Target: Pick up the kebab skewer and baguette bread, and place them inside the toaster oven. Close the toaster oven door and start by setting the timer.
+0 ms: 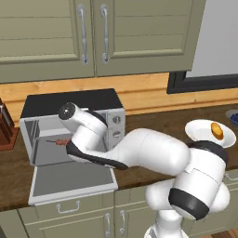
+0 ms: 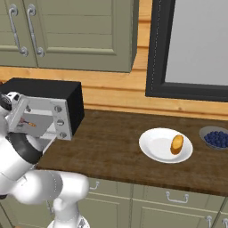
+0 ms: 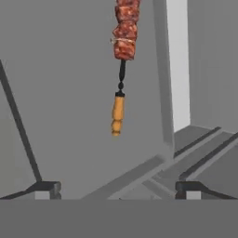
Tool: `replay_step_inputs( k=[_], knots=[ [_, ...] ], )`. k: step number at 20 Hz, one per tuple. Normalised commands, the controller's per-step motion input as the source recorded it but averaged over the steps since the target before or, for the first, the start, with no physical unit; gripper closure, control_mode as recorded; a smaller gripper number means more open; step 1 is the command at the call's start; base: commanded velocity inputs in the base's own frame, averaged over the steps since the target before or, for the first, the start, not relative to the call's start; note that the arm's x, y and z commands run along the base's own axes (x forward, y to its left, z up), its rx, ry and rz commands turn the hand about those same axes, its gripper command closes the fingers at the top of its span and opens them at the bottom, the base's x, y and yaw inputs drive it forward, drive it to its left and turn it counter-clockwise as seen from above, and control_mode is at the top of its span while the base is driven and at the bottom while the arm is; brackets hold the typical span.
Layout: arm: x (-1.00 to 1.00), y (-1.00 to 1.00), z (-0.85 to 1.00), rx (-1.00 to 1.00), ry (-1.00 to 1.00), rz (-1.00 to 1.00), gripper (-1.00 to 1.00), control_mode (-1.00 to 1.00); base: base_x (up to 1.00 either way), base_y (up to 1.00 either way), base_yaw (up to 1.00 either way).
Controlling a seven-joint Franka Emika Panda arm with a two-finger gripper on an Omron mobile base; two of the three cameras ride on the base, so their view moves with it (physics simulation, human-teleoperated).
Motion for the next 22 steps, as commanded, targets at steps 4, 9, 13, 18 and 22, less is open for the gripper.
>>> replay_step_inputs(
  k=[4, 9, 13, 18, 22],
  knots=[
    [-0.83, -0.99, 0.52, 0.08, 0.00, -0.19, -1.00, -1.00, 0.00, 0.00, 0.00],
    [-0.58, -1.00, 0.36, 0.06, 0.03, -0.37, -1.00, -1.00, 0.00, 0.00, 0.00],
    [-0.38, -1.00, 0.34, 0.09, 0.06, -0.39, -1.00, -1.00, 0.00, 0.00, 0.00],
    [-0.06, -1.00, 0.21, 0.10, 0.09, -0.43, -1.00, -1.00, 0.00, 0.00, 0.00],
    [0.00, -1.00, 0.12, 0.13, 0.05, -0.43, -1.00, -1.00, 0.00, 0.00, 0.00]
  ],
)
